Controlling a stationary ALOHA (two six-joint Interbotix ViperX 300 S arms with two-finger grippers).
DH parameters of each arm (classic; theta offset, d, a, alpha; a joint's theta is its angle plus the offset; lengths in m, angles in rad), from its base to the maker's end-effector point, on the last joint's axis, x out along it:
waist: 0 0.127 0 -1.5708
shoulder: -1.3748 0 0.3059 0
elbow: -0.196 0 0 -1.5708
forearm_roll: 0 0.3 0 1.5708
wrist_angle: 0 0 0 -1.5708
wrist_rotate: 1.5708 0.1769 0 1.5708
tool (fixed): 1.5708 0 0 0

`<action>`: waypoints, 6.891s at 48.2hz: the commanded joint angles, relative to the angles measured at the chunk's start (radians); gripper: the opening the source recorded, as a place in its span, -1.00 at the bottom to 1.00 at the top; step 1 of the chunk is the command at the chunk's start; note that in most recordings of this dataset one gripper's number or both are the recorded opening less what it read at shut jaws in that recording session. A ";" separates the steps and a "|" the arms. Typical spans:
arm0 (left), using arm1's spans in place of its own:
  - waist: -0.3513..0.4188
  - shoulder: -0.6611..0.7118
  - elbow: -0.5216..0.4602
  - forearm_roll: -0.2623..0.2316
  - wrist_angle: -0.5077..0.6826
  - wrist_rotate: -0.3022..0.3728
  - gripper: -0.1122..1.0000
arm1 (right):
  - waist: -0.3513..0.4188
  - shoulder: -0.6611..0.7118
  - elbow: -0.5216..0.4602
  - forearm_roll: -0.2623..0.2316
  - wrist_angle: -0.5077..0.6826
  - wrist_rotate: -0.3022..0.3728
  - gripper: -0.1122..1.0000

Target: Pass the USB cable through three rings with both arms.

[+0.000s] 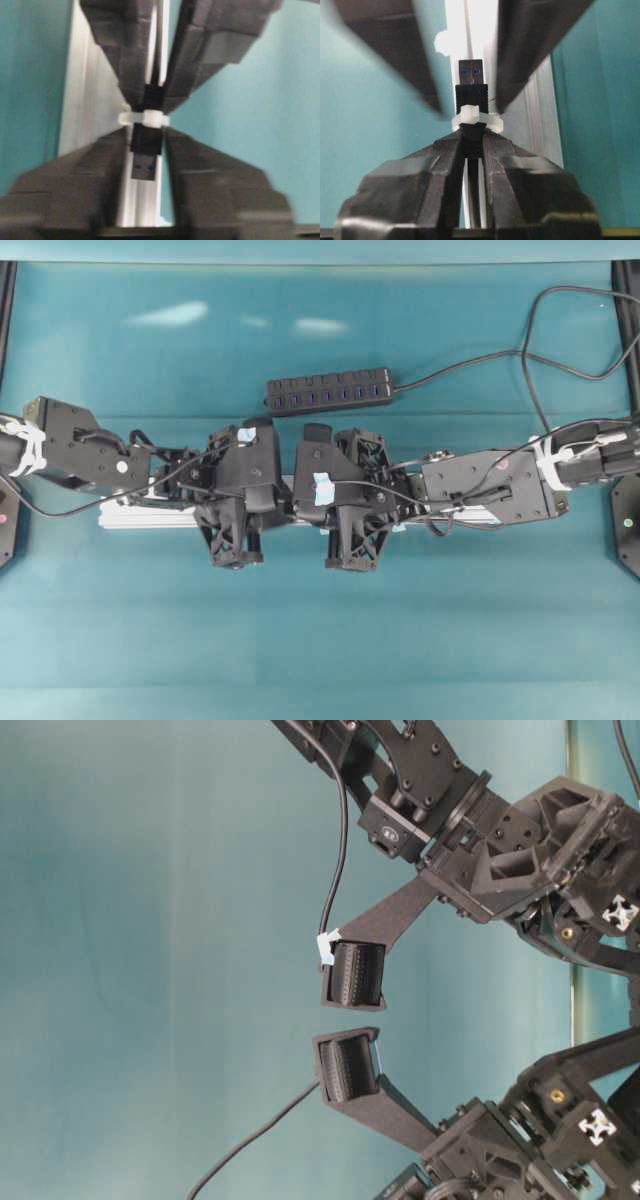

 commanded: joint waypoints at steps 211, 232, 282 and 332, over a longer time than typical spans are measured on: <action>0.012 -0.344 0.084 0.003 0.244 -0.057 -0.40 | -0.003 0.018 -0.183 -0.011 0.006 0.002 -0.91; -0.009 -0.462 0.166 0.003 0.179 -0.097 0.58 | 0.000 0.026 -0.199 -0.011 0.046 -0.011 -0.91; 0.017 -0.936 0.322 0.003 0.416 -0.126 0.74 | -0.015 0.075 -0.348 -0.031 0.430 -0.195 -0.91; 0.017 -0.945 0.325 0.003 0.403 -0.126 0.74 | -0.048 0.187 -0.380 -0.017 0.382 -0.213 -0.91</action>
